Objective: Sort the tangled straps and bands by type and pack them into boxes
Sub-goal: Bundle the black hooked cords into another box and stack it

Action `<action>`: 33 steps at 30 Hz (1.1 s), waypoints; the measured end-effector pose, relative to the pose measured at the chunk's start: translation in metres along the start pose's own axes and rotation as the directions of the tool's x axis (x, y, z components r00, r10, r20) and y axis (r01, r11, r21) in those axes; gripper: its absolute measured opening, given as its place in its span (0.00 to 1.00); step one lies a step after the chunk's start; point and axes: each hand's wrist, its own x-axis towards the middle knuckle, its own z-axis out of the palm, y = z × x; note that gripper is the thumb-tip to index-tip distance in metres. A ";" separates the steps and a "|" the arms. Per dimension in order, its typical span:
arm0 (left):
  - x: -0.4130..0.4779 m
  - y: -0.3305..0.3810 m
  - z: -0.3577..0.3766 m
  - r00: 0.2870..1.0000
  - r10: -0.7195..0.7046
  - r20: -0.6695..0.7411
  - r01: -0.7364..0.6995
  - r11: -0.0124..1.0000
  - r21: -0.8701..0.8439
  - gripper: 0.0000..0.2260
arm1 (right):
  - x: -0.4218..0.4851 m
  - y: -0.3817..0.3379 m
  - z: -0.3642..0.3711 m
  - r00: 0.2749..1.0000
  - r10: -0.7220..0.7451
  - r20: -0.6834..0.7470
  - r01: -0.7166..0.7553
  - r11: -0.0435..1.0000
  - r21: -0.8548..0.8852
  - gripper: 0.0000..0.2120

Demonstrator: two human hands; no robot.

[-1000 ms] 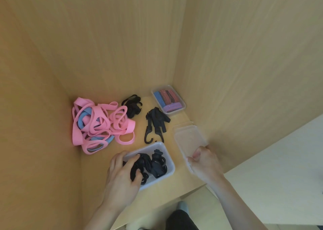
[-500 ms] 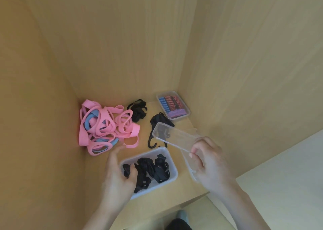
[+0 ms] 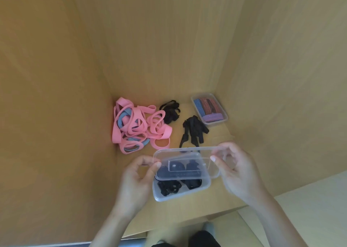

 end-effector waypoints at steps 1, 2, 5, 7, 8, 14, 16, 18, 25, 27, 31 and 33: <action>-0.001 -0.003 -0.001 0.999 -0.040 0.001 0.040 0.999 -0.032 0.07 | 0.003 0.002 0.003 0.999 0.046 -0.026 -0.045 0.997 0.055 0.07; -0.001 -0.005 -0.001 0.997 -0.074 0.006 0.075 0.995 -0.062 0.07 | 0.005 0.005 0.007 0.994 0.099 -0.043 -0.094 0.989 0.114 0.08; -0.001 -0.015 0.003 0.981 -0.193 0.028 0.195 0.970 -0.146 0.05 | 0.014 0.014 0.025 0.972 0.230 -0.047 -0.214 0.950 0.229 0.07; 0.000 -0.025 0.006 0.967 -0.253 0.023 0.253 0.957 -0.142 0.05 | 0.019 0.021 0.039 0.954 0.299 -0.029 -0.280 0.920 0.275 0.06; 0.001 -0.029 0.008 0.964 -0.264 0.011 0.264 0.957 -0.123 0.06 | 0.020 0.025 0.044 0.943 0.332 -0.024 -0.311 0.905 0.290 0.07; 0.003 -0.048 0.013 0.978 -0.201 -0.058 0.204 0.977 0.064 0.18 | 0.018 0.049 0.067 0.944 0.310 -0.116 -0.294 0.946 0.135 0.05; 0.002 -0.051 0.015 0.980 -0.186 -0.068 0.194 0.973 0.127 0.16 | 0.017 0.052 0.072 0.946 0.293 -0.135 -0.284 0.955 0.086 0.05; 0.001 -0.052 0.017 0.981 -0.171 -0.087 0.187 0.959 0.215 0.15 | 0.018 0.054 0.077 0.954 0.260 -0.153 -0.261 0.965 0.010 0.05; -0.007 -0.057 0.021 0.981 -0.171 -0.087 0.190 0.937 0.292 0.13 | 0.013 0.062 0.082 0.967 0.188 -0.169 -0.211 0.969 -0.125 0.04; -0.010 -0.062 0.022 0.977 -0.197 -0.081 0.212 0.942 0.262 0.11 | 0.012 0.063 0.084 0.971 0.177 -0.161 -0.197 0.973 -0.120 0.05; -0.015 -0.068 0.025 0.967 -0.236 -0.092 0.249 0.952 0.177 0.12 | 0.013 0.061 0.087 0.985 0.106 -0.133 -0.124 0.983 -0.135 0.11; -0.015 -0.070 0.029 0.967 -0.231 -0.102 0.245 0.957 0.157 0.12 | 0.014 0.061 0.087 0.994 0.036 -0.100 -0.052 0.986 -0.158 0.14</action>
